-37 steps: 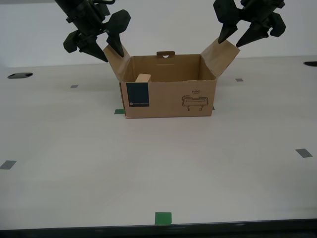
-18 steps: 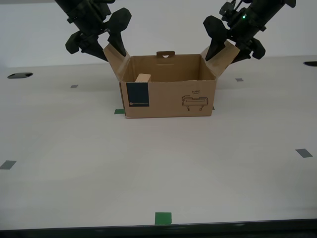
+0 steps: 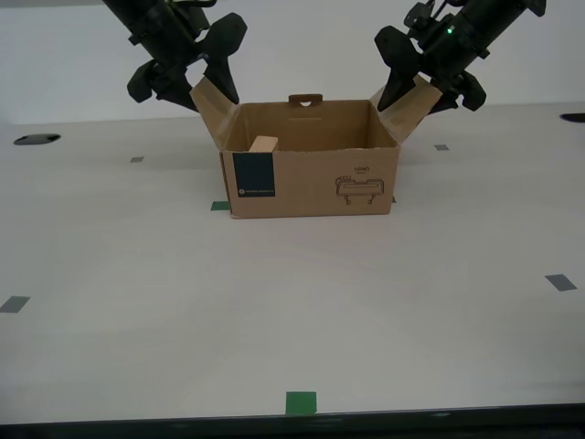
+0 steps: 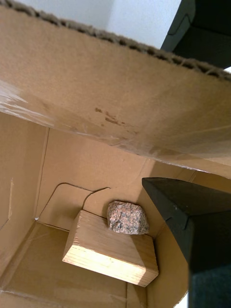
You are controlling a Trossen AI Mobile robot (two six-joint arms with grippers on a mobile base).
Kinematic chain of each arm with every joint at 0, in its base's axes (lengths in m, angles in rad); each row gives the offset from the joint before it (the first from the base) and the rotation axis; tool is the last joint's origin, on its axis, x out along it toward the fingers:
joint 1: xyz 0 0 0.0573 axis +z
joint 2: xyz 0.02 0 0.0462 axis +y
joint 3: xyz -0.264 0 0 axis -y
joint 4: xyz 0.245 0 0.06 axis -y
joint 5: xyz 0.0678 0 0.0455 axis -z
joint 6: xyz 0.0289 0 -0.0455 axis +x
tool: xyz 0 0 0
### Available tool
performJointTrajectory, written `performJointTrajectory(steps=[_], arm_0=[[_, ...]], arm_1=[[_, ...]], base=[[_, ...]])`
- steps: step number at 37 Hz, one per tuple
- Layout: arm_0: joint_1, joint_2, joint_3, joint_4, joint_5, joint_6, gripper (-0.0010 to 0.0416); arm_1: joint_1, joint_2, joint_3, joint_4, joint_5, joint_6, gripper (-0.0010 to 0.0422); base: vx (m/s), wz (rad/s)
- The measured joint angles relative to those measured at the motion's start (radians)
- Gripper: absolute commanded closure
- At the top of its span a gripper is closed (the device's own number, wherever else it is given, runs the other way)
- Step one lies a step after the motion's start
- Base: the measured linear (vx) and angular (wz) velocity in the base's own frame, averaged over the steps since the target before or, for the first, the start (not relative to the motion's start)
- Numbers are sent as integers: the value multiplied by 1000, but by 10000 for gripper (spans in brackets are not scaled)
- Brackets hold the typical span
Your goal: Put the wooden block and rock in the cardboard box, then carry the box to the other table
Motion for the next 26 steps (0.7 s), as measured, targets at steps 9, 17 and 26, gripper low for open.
performJointTrajectory(steps=[9, 17, 26], arm_0=[[1, 0, 0, -5, -1, 1, 126], [3, 0, 0, -3, -2, 1, 157], [3, 0, 0, -3, -2, 1, 232]], arm_1=[[-3, 26, 0, -30, 6, -14, 172], [-2, 19, 18, -31, 7, -14, 172], [-2, 19, 38, -48, 7, -14, 212]], base=[[0, 0], [0, 0], [0, 0]])
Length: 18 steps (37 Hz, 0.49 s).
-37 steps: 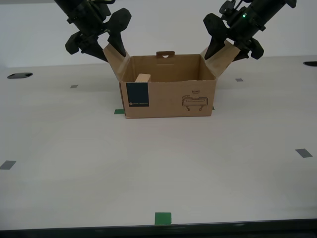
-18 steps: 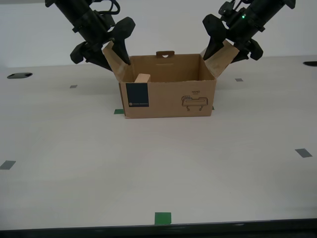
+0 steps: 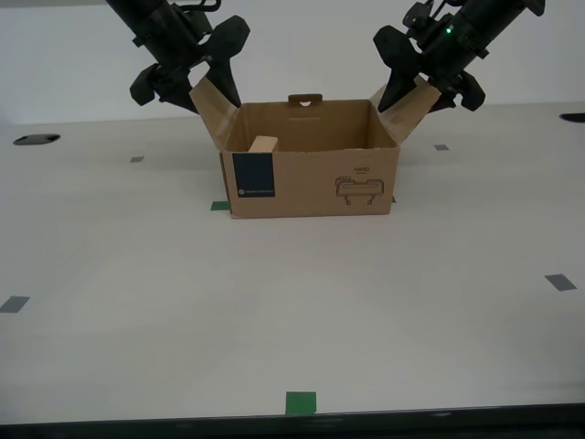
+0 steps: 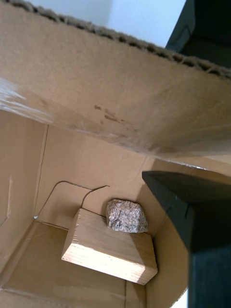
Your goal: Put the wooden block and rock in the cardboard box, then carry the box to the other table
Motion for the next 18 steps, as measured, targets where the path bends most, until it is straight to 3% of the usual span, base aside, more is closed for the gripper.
performJointTrajectory(steps=[14, 18], arm_0=[[0, 0, 0, 2, -2, 0, 355], [2, 0, 0, 2, -6, 4, 388]], arm_1=[[0, 0, 1, 7, 0, 0, 419], [0, 0, 1, 24, -10, -21, 405]], base=[[0, 0], [0, 0]])
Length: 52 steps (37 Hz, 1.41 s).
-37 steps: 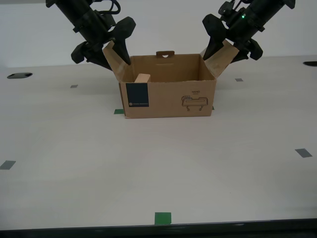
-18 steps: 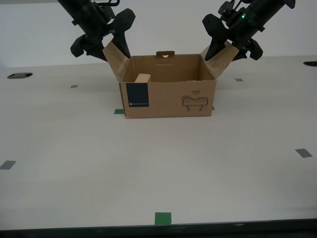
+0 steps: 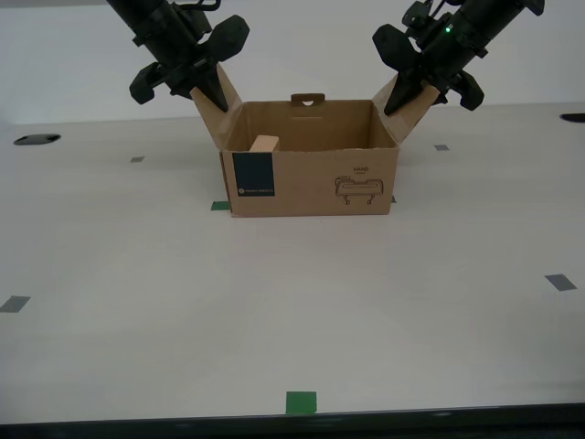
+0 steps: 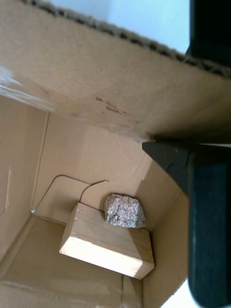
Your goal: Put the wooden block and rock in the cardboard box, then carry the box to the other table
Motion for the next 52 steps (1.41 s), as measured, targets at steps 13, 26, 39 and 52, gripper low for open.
performJointTrajectory(steps=[13, 26, 39, 52], arm_0=[[2, -4, 0, -2, -3, 11, 407], [3, -90, -1, -37, 3, 18, 406], [4, -156, -1, -50, 2, 59, 406], [5, -156, -5, -64, 4, 62, 406]], arm_1=[[0, 1, 0, 17, -15, -20, 414], [0, -31, -2, -9, -15, 2, 413], [0, -79, -2, -101, -14, 41, 413], [1, -111, -2, -129, -14, 50, 413]], base=[[0, 0], [0, 0], [0, 0], [0, 0]])
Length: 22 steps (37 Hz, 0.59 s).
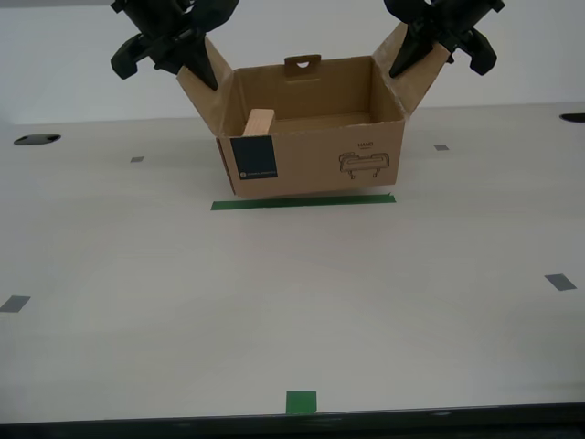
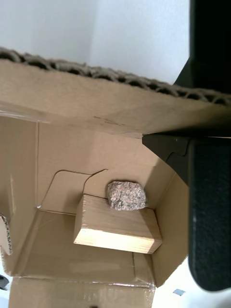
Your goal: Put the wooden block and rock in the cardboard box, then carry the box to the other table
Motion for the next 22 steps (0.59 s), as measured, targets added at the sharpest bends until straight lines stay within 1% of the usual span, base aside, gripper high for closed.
performJointTrajectory(steps=[8, 16, 22], arm_0=[[1, 0, 0, -39, 1, 0, 406], [1, 0, 0, -43, 2, 0, 406], [2, 0, 0, -43, 2, 0, 406]], arm_1=[[-9, -3, 0, -24, 0, 0, 413], [-11, -5, 0, -29, 0, 1, 413], [-10, -5, 0, -33, 0, 19, 413]], base=[[0, 0], [0, 0], [0, 0]])
